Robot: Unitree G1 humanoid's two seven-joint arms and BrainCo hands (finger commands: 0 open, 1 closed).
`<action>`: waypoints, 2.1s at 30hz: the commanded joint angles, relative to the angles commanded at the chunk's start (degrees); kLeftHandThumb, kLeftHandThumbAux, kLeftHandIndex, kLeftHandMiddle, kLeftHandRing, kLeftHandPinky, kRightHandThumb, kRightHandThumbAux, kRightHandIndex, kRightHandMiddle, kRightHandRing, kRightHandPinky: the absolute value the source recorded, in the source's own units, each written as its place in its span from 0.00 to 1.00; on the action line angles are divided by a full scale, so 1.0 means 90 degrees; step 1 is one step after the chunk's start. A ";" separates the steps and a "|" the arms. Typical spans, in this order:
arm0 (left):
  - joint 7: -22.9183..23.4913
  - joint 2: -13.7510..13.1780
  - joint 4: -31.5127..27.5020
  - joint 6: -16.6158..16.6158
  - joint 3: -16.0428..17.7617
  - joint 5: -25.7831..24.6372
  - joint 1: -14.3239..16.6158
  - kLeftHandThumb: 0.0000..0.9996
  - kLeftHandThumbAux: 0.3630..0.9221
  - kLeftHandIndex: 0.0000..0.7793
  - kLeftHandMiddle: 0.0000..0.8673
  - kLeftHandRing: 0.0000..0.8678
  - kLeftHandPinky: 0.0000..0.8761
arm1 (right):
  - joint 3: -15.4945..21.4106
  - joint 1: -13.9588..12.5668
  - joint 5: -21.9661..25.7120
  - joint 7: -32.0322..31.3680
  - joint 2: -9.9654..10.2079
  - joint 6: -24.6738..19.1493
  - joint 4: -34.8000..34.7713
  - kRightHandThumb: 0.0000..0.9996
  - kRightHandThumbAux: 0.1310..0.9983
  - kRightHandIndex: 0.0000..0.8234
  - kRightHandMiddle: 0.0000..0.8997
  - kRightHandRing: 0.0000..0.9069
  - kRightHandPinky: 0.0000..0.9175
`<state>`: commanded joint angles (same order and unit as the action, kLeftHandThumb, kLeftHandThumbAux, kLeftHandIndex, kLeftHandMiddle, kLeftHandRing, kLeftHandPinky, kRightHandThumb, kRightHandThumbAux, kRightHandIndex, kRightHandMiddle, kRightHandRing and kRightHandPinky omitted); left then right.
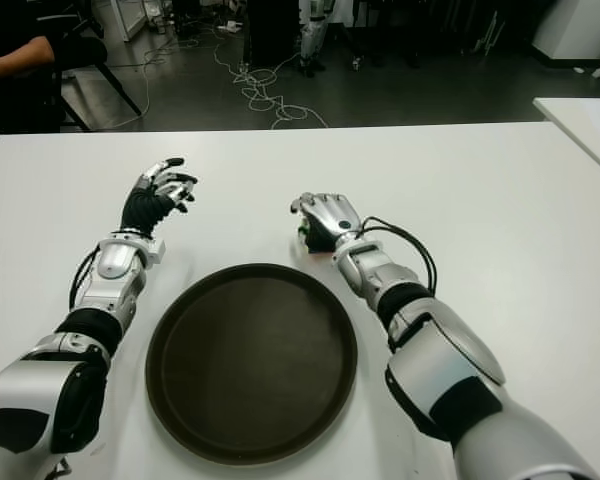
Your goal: Pick up the Rubik's Cube and put it in the plate
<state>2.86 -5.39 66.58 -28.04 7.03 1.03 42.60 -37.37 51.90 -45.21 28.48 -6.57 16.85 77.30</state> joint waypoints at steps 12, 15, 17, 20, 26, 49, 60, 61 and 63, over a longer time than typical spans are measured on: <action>0.0014 -0.0010 -0.0009 -0.0041 -0.0011 -0.0007 -0.0015 0.31 0.61 0.29 0.48 0.59 0.65 | 0.0042 -0.0003 0.0021 0.0048 0.0000 0.0011 0.0000 0.83 0.65 0.45 0.55 0.56 0.59; 0.0015 -0.0008 -0.0011 -0.0036 -0.0007 -0.0012 -0.0015 0.32 0.61 0.29 0.48 0.59 0.65 | 0.0062 -0.0002 0.0034 0.0046 0.0002 0.0016 0.0000 0.83 0.65 0.45 0.55 0.55 0.59; 0.0008 -0.0009 -0.0012 -0.0033 -0.0010 -0.0008 -0.0016 0.32 0.61 0.29 0.47 0.58 0.64 | 0.0078 -0.0006 0.0043 0.0054 0.0003 0.0020 -0.0001 0.83 0.65 0.46 0.53 0.53 0.58; -0.0011 -0.0010 -0.0012 -0.0035 -0.0017 0.0004 -0.0016 0.31 0.60 0.28 0.46 0.57 0.63 | 0.0101 -0.0010 0.0054 0.0059 0.0003 0.0025 -0.0001 0.83 0.65 0.47 0.53 0.52 0.58; -0.0089 -0.0010 -0.0014 -0.0026 -0.0045 0.0048 -0.0013 0.29 0.60 0.28 0.45 0.56 0.61 | 0.0136 -0.0016 0.0054 0.0074 -0.0004 0.0060 -0.0003 0.83 0.65 0.48 0.52 0.53 0.59; -0.0113 -0.0002 0.0016 0.0016 -0.0075 0.0029 0.0009 0.29 0.61 0.29 0.47 0.58 0.64 | 0.0147 -0.0026 0.0003 0.0216 -0.0046 0.0144 0.0007 0.83 0.65 0.47 0.52 0.52 0.59; -0.0018 -0.0009 0.0017 -0.0015 -0.0057 -0.0005 0.0003 0.28 0.61 0.28 0.46 0.58 0.64 | 0.0164 0.0003 0.0014 0.0272 -0.0060 0.0200 0.0008 0.83 0.65 0.46 0.51 0.40 0.46; -0.0005 -0.0010 0.0017 -0.0014 -0.0052 -0.0011 0.0004 0.28 0.60 0.28 0.46 0.58 0.64 | 0.0164 0.0010 0.0014 0.0268 -0.0059 0.0200 0.0009 0.80 0.66 0.47 0.46 0.38 0.44; 0.0009 -0.0009 0.0016 -0.0014 -0.0044 -0.0018 0.0002 0.29 0.59 0.28 0.46 0.57 0.63 | 0.0170 0.0021 0.0020 0.0239 -0.0056 0.0184 0.0011 0.73 0.68 0.48 0.33 0.30 0.35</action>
<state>2.94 -5.47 66.72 -28.16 6.64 0.86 42.62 -35.84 52.09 -45.03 30.63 -7.07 18.50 77.40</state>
